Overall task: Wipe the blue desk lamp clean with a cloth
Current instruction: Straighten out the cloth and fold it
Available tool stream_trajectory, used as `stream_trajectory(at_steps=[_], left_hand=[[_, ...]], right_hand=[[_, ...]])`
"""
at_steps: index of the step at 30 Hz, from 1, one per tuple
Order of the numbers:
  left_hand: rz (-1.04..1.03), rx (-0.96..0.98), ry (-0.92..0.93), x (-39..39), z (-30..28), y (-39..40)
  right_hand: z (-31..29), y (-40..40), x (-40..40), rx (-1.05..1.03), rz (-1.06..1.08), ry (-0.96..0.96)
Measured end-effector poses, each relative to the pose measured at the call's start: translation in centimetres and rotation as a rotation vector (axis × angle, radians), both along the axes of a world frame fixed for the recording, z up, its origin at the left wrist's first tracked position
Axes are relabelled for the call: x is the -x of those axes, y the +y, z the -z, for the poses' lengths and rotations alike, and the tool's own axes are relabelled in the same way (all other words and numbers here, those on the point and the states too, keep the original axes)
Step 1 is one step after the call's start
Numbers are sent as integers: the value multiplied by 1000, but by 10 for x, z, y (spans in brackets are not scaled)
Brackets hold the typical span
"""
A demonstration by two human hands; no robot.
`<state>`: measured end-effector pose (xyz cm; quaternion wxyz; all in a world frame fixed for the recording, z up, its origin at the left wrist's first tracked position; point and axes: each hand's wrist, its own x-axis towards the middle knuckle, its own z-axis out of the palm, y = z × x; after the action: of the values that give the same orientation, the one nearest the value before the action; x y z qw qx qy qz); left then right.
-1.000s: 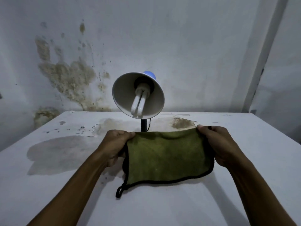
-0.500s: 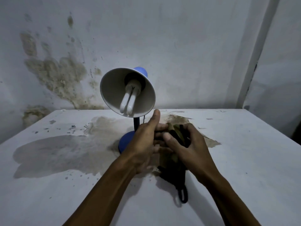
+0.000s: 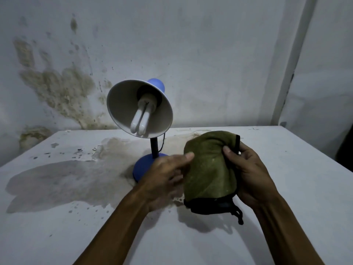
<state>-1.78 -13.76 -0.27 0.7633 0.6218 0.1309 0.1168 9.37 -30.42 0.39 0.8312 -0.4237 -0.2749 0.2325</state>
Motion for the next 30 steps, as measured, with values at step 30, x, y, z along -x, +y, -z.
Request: stream_trajectory(at_steps=[30], left_hand=[[-184,-81,143,-127,57,14]], right_hand=[[45,65,-117,1007,165,-244]])
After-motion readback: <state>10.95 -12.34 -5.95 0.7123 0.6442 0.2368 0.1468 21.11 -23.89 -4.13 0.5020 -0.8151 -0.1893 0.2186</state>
